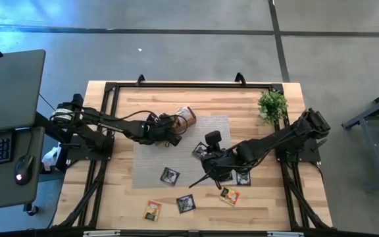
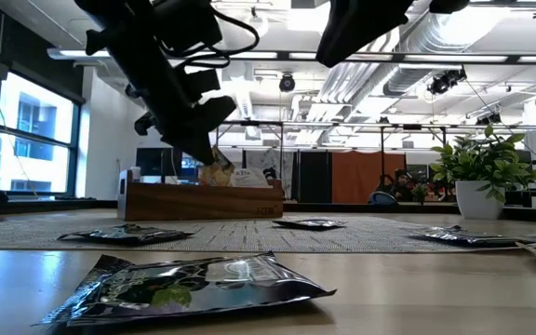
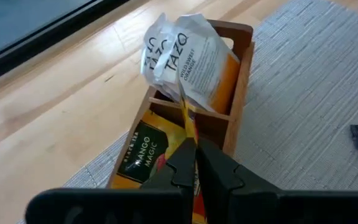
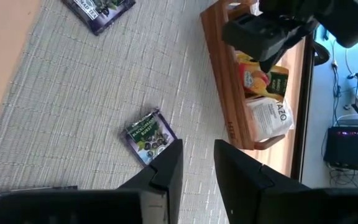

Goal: Pick & Place Tea
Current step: Put the yellow tea bag into the middle section of the wooden organizer

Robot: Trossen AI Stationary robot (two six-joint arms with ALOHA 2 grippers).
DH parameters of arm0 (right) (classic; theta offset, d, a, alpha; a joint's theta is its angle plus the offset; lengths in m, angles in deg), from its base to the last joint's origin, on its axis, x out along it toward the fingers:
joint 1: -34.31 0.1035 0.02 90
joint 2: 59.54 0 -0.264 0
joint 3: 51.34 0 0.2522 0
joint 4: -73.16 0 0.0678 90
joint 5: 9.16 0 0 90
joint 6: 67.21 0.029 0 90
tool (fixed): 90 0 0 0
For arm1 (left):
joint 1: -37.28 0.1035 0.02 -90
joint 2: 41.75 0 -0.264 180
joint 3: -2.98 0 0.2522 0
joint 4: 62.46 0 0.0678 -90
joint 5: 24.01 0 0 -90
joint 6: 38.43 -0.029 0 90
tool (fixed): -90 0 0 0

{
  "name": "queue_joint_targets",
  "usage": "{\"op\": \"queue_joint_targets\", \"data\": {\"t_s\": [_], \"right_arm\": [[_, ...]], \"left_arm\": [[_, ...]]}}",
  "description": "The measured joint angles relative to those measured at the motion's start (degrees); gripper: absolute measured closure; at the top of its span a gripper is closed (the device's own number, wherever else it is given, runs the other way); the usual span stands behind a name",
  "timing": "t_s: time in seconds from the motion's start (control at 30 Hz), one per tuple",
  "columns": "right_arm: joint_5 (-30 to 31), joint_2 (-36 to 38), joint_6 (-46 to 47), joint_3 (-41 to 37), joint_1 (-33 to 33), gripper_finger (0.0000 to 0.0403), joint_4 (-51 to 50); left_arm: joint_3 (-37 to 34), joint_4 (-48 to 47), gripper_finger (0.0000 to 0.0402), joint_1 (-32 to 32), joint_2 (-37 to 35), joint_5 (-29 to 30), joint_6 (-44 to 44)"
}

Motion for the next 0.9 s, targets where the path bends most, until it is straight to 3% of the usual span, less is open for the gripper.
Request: {"op": "queue_joint_targets", "data": {"t_s": [0.37,0.53,0.73,0.9], "right_arm": [[-1.86,0.0,-0.26,0.0,0.02,0.0315,1.88],[-1.88,0.0,-0.18,0.0,0.02,0.0315,1.9],[-4.42,0.0,0.84,0.0,0.0,0.0316,2.38],[-11.35,-0.03,5.04,0.0,0.0,0.0316,4.61]], "left_arm": [[0.0,-6.67,0.0309,0.02,0.0,1.8,1.39],[0.58,-7.98,0.0288,-0.02,-0.56,-2.76,0.66],[6.67,-20.59,0.0287,-0.56,-6.68,-7.85,0.57],[11.82,-31.92,0.0286,-5.2,-13.09,-4.71,2.08]]}}
